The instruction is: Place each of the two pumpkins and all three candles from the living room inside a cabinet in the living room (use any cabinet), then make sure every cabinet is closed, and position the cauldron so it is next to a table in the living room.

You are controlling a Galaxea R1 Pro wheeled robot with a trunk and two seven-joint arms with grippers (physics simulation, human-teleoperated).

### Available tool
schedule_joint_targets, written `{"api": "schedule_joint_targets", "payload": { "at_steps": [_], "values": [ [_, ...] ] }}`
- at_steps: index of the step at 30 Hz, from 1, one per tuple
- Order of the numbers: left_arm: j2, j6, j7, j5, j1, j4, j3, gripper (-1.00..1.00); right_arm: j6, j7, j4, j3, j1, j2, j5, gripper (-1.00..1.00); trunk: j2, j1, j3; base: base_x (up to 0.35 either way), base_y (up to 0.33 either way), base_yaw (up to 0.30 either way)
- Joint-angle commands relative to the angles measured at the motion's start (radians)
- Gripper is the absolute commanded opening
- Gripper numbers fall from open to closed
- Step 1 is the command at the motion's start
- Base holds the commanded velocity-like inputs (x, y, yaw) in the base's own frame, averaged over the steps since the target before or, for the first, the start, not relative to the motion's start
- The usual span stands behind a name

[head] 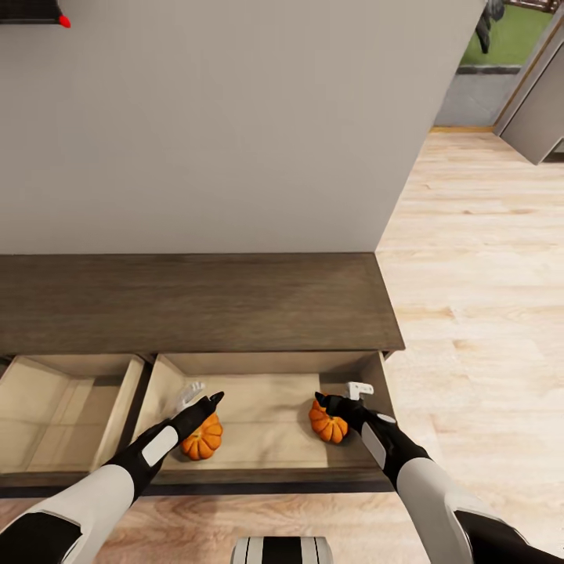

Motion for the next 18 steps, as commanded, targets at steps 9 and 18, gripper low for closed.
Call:
{"api": "schedule_joint_targets", "payload": {
  "at_steps": [9, 18],
  "values": [
    [0.005, 0.087, 0.000, -0.001, 0.000, -0.033, -0.003, 1.00, 0.042, 0.161, -0.001, 0.000, 0.003, -0.010, -0.001, 1.00, 0.063, -0.035, 0.028, 0.000, 0.000, 0.000],
    [0.044, 0.269, 0.000, -0.002, 0.000, -0.121, -0.005, 1.00, 0.154, 0.274, -0.003, 0.001, 0.003, -0.056, 0.002, 1.00, 0.126, -0.069, 0.056, 0.000, 0.000, 0.000]
  ]
}}
